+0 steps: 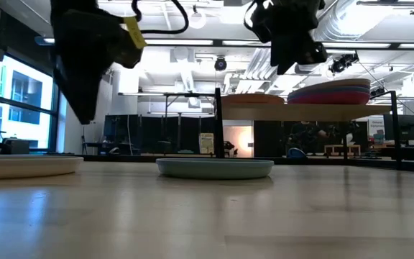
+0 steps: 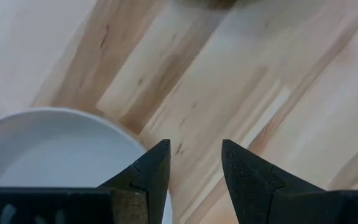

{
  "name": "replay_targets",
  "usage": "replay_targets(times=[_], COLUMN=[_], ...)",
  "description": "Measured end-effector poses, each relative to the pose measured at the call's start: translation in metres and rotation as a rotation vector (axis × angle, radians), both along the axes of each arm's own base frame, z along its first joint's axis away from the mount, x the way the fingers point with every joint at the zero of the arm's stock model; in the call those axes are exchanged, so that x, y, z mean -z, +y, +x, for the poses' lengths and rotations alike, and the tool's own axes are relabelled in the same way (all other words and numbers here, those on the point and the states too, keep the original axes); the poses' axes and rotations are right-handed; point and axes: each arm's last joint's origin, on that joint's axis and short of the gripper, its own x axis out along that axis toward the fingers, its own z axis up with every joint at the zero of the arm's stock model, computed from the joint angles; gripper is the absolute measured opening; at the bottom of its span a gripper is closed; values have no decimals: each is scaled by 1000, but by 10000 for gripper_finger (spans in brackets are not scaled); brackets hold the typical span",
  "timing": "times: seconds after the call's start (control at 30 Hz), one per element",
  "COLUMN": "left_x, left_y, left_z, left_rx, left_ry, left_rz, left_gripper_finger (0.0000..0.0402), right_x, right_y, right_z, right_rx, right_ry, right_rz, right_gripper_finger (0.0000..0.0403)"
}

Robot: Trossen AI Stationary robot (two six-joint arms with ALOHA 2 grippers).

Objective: Place and stack plates onto a shelf
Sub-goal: Stack the light blue plate on top of the brown plate on the shelf

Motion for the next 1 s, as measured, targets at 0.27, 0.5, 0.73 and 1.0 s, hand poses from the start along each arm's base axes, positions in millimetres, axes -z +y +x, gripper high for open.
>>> replay_targets(times=[0.27, 0.5, 0.73, 1.0], left_x=[2, 2, 1, 2], left_y=[-19, -40, -61, -79], left_z=[-20, -35, -49, -60], left_rx=[73, 85, 100, 100], left_ry=[133, 186, 196, 188], left_rz=[39, 59, 68, 69], left_gripper_finger=[133, 133, 133, 133], right_x=[20, 41, 59, 78], right_y=[15, 32, 43, 44], right_z=[13, 26, 35, 44], right_rx=[43, 42, 49, 195], right_ry=[75, 140, 185, 219], right_rz=[-13, 3, 12, -52], right_gripper_finger=[73, 73, 88, 129])
